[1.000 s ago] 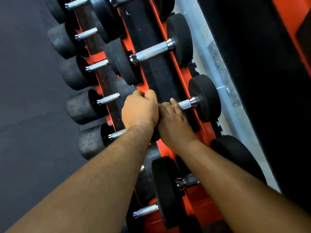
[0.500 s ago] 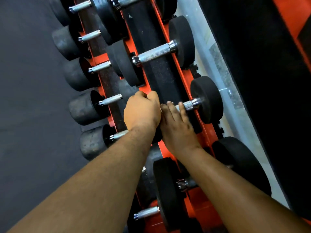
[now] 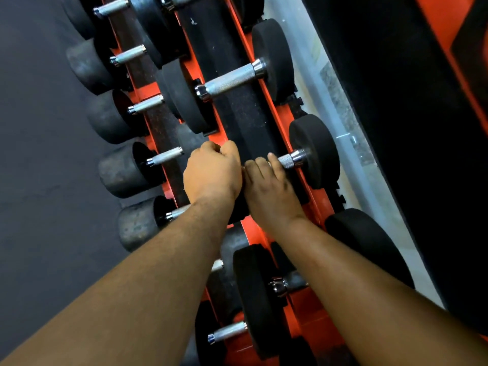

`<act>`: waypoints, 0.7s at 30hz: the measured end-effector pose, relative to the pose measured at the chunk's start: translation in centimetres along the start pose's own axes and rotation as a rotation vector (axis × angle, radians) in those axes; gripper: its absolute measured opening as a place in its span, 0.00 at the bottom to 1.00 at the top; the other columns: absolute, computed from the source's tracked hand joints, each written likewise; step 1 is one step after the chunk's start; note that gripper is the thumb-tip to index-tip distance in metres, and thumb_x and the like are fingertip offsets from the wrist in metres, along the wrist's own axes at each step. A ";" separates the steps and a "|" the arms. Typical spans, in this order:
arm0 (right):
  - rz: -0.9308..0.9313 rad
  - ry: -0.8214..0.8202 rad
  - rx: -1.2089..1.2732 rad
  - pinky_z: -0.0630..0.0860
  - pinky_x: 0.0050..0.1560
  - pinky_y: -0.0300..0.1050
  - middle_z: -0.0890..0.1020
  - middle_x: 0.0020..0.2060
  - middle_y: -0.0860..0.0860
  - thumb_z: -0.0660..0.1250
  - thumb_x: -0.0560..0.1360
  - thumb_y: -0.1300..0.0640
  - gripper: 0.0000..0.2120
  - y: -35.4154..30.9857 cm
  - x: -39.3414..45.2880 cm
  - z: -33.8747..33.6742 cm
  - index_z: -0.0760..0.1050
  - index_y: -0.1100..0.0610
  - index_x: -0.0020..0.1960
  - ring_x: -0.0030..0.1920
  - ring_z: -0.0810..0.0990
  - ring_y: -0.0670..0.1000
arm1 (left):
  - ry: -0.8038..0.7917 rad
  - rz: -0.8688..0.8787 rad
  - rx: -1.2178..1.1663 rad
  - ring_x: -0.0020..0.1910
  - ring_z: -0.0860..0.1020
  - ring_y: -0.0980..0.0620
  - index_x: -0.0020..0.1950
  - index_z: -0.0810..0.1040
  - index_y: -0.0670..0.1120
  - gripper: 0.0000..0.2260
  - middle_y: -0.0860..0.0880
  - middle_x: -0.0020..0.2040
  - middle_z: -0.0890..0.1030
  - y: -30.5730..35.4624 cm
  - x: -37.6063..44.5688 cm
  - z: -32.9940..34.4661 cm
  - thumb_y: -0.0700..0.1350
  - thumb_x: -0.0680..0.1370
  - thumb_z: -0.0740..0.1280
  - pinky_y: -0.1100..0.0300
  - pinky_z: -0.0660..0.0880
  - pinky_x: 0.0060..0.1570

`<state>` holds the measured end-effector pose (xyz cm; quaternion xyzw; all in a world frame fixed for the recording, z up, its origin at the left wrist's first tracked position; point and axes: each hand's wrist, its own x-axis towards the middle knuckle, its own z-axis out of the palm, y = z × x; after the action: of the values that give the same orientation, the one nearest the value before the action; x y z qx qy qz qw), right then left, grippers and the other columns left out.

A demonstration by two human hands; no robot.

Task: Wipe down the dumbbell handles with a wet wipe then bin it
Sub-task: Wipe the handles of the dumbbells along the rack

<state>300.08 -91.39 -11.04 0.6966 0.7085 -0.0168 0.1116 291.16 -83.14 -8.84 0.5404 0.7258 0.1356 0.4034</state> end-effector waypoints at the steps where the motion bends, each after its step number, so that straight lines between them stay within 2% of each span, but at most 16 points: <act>1: 0.006 0.017 0.058 0.69 0.70 0.60 0.79 0.46 0.56 0.57 0.74 0.64 0.12 -0.2 1.3 -0.7 0.75 0.59 0.54 0.51 0.79 0.60 | 0.001 0.000 -0.003 0.46 0.77 0.42 0.43 0.77 0.49 0.14 0.46 0.45 0.81 0.0 0.0 -0.1 0.54 0.79 0.57 0.54 0.67 0.45; 2: 0.006 -0.070 0.102 0.70 0.67 0.58 0.80 0.44 0.55 0.58 0.73 0.64 0.10 -0.2 2.7 -1.8 0.77 0.57 0.50 0.48 0.80 0.60 | 0.000 -0.003 -0.007 0.46 0.77 0.42 0.44 0.78 0.48 0.14 0.46 0.45 0.81 0.0 0.1 -0.2 0.54 0.79 0.57 0.54 0.67 0.45; 3: -0.003 -0.173 0.115 0.69 0.66 0.56 0.81 0.47 0.54 0.58 0.75 0.63 0.11 -0.3 3.9 -2.6 0.77 0.56 0.50 0.50 0.80 0.59 | -0.002 -0.005 -0.006 0.46 0.76 0.43 0.45 0.78 0.48 0.14 0.45 0.46 0.81 0.1 0.1 -0.2 0.54 0.79 0.57 0.54 0.67 0.45; 5: 0.014 -0.244 0.121 0.65 0.68 0.54 0.81 0.51 0.52 0.55 0.77 0.62 0.13 0.0 4.5 -2.8 0.77 0.53 0.53 0.55 0.79 0.57 | -0.011 -0.008 0.005 0.47 0.76 0.43 0.46 0.79 0.49 0.14 0.45 0.48 0.82 0.2 0.2 -0.2 0.54 0.79 0.57 0.54 0.67 0.46; 7: 0.019 -0.177 0.083 0.61 0.74 0.60 0.80 0.51 0.54 0.53 0.77 0.62 0.16 0.4 2.7 -2.2 0.77 0.55 0.56 0.56 0.78 0.59 | -0.012 -0.010 0.003 0.48 0.77 0.42 0.45 0.78 0.49 0.14 0.45 0.48 0.82 0.2 0.1 -0.2 0.54 0.79 0.57 0.53 0.70 0.47; 8: 0.009 -0.108 0.042 0.58 0.75 0.63 0.79 0.53 0.55 0.53 0.77 0.62 0.17 0.6 1.2 -1.2 0.76 0.56 0.60 0.60 0.77 0.60 | -0.009 -0.010 -0.002 0.48 0.78 0.42 0.44 0.78 0.50 0.14 0.46 0.48 0.82 0.1 0.0 -0.2 0.54 0.79 0.57 0.52 0.71 0.48; 9: -0.002 -0.027 -0.016 0.56 0.76 0.64 0.77 0.59 0.57 0.55 0.78 0.61 0.18 0.9 -0.2 -0.1 0.72 0.58 0.67 0.67 0.73 0.61 | -0.007 -0.010 -0.008 0.48 0.78 0.42 0.43 0.77 0.50 0.13 0.46 0.48 0.82 0.1 0.0 -0.1 0.54 0.78 0.57 0.52 0.72 0.48; 11: 0.000 -0.014 -0.072 0.52 0.77 0.67 0.72 0.69 0.58 0.59 0.80 0.59 0.23 1.6 -1.6 0.7 0.64 0.58 0.75 0.76 0.62 0.62 | -0.003 -0.013 -0.011 0.48 0.78 0.42 0.43 0.77 0.50 0.13 0.46 0.47 0.82 -0.1 0.0 0.0 0.54 0.78 0.57 0.52 0.73 0.48; 12: 0.008 -0.020 -0.069 0.51 0.77 0.67 0.74 0.66 0.57 0.60 0.80 0.59 0.21 1.6 -1.1 0.5 0.67 0.57 0.73 0.76 0.63 0.61 | -0.001 -0.016 -0.010 0.48 0.78 0.42 0.44 0.78 0.50 0.14 0.46 0.46 0.81 0.0 0.0 0.0 0.54 0.78 0.57 0.52 0.72 0.48; 13: 0.034 -0.038 -0.052 0.50 0.77 0.67 0.78 0.60 0.56 0.60 0.80 0.60 0.16 1.4 0.0 0.0 0.72 0.56 0.67 0.72 0.69 0.61 | -0.001 -0.018 -0.008 0.47 0.78 0.42 0.44 0.78 0.49 0.14 0.46 0.45 0.81 0.1 0.1 -0.1 0.54 0.78 0.57 0.53 0.72 0.47; 15: 0.115 -0.104 -0.010 0.49 0.77 0.66 0.81 0.45 0.52 0.60 0.79 0.60 0.09 0.7 2.5 -1.4 0.78 0.53 0.54 0.57 0.79 0.58 | -0.006 -0.019 -0.006 0.46 0.77 0.43 0.45 0.78 0.49 0.14 0.47 0.44 0.80 0.2 0.0 -0.2 0.54 0.79 0.57 0.54 0.69 0.45; 16: 0.136 -0.111 -0.002 0.49 0.77 0.66 0.81 0.42 0.51 0.60 0.79 0.59 0.08 0.5 3.4 -1.9 0.78 0.52 0.51 0.52 0.80 0.56 | -0.008 -0.014 -0.007 0.46 0.77 0.43 0.44 0.78 0.49 0.14 0.47 0.44 0.80 0.3 0.0 -0.2 0.54 0.79 0.57 0.54 0.69 0.45; 17: 0.147 -0.093 0.012 0.48 0.77 0.66 0.81 0.42 0.51 0.61 0.79 0.58 0.08 0.5 3.6 -1.9 0.78 0.51 0.50 0.51 0.79 0.56 | -0.007 -0.013 -0.008 0.46 0.77 0.42 0.44 0.78 0.49 0.14 0.46 0.44 0.81 0.2 0.0 -0.2 0.54 0.79 0.57 0.54 0.70 0.45; 19: 0.161 -0.059 0.033 0.49 0.78 0.64 0.80 0.51 0.52 0.60 0.79 0.59 0.10 1.0 2.2 -1.4 0.77 0.52 0.57 0.61 0.76 0.57 | -0.001 -0.006 -0.010 0.47 0.78 0.41 0.43 0.77 0.49 0.14 0.46 0.45 0.82 0.1 -0.1 -0.1 0.55 0.78 0.57 0.52 0.75 0.48; 21: 0.169 0.017 0.054 0.48 0.79 0.61 0.73 0.68 0.57 0.55 0.78 0.62 0.21 1.1 -0.7 -0.8 0.69 0.55 0.71 0.76 0.63 0.60 | 0.003 -0.009 -0.010 0.47 0.79 0.41 0.43 0.78 0.49 0.15 0.45 0.46 0.82 0.0 -0.1 -0.2 0.55 0.78 0.56 0.50 0.76 0.51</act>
<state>301.09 -91.89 -9.95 0.7568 0.6474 -0.0206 0.0876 291.06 -83.16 -8.70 0.5349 0.7283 0.1379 0.4056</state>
